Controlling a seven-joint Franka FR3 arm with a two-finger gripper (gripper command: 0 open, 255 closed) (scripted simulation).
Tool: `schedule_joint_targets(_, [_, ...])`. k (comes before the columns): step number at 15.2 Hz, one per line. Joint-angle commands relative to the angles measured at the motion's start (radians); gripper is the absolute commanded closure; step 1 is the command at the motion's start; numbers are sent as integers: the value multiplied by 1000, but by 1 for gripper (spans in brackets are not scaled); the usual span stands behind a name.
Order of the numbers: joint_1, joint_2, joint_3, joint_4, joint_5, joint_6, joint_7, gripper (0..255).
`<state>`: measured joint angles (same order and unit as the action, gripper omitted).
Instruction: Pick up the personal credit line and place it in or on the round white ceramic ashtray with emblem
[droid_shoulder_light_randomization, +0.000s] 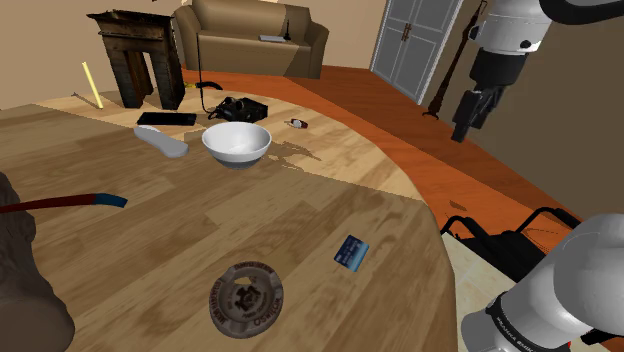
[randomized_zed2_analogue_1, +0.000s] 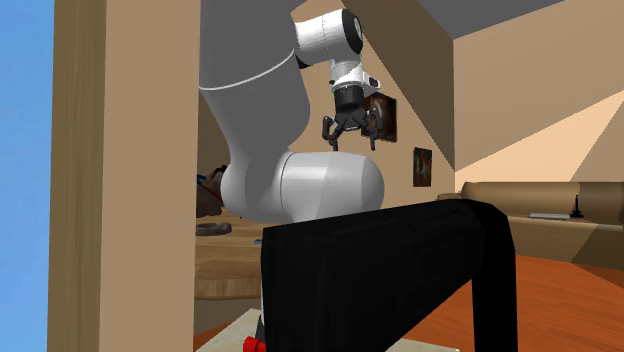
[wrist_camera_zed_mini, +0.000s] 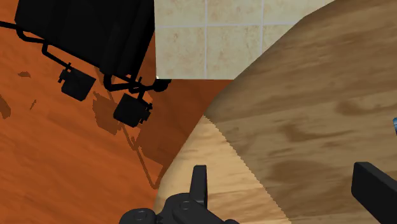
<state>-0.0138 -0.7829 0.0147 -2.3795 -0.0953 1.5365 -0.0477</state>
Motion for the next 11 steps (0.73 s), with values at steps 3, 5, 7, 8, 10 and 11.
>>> schedule_joint_targets(3, [-14, 3, 23, -39, 55, 3, 97, 0])
schedule_joint_targets(5, [-26, 8, 47, -77, 114, 10, 193, 0])
schedule_joint_targets(7, [-36, 17, 72, -113, 177, 24, 289, 0])
schedule_joint_targets(8, [-39, 22, 84, -131, 210, 33, 336, 0])
schedule_joint_targets(10, [-46, 36, 110, -164, 278, 57, 429, 0])
schedule_joint_targets(11, [-48, 44, 123, -180, 313, 71, 475, 0])
